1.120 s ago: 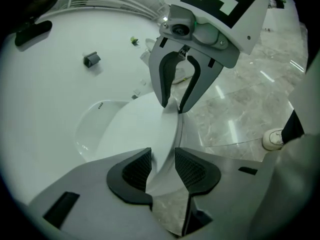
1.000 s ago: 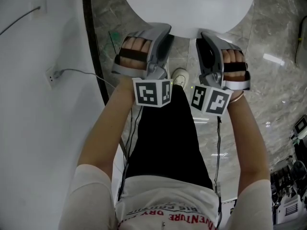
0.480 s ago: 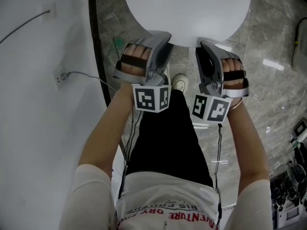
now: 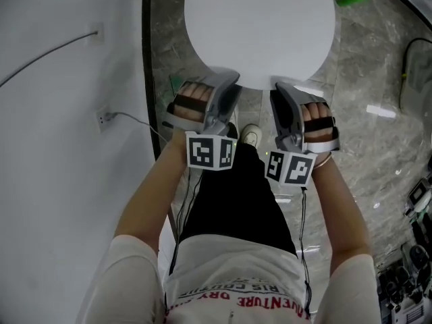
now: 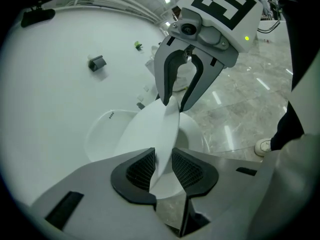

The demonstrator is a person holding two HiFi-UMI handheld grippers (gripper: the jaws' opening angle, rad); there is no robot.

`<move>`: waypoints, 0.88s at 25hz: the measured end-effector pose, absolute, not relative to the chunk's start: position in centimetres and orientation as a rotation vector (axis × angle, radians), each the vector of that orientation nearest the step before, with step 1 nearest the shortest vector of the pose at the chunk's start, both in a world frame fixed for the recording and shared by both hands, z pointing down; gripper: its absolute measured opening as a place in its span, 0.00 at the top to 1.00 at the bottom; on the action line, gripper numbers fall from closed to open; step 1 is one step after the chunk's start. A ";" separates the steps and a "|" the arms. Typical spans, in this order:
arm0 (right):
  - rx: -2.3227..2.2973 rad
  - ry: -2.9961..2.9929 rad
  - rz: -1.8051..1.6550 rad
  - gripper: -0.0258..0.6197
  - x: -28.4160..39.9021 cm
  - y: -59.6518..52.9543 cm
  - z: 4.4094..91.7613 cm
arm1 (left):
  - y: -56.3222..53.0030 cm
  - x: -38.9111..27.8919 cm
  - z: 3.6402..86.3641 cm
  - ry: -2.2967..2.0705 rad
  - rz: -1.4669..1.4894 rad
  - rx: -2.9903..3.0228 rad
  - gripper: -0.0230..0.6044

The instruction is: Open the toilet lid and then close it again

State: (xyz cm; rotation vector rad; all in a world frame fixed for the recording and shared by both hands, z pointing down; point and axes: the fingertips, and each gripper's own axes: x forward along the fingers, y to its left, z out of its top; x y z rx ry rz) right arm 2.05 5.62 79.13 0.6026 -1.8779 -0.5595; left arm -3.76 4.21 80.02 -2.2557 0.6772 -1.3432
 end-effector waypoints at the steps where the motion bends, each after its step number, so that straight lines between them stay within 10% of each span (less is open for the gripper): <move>1: 0.610 -1.882 -0.562 0.82 2.0 5.3 78.3 | 3.9 -3.8 79.1 0.676 -1.338 -2.246 0.79; 22: 0.723 -1.831 -0.628 0.89 2.2 -2.5 63.6 | -3.9 -3.3 63.6 0.799 -1.103 -2.258 0.86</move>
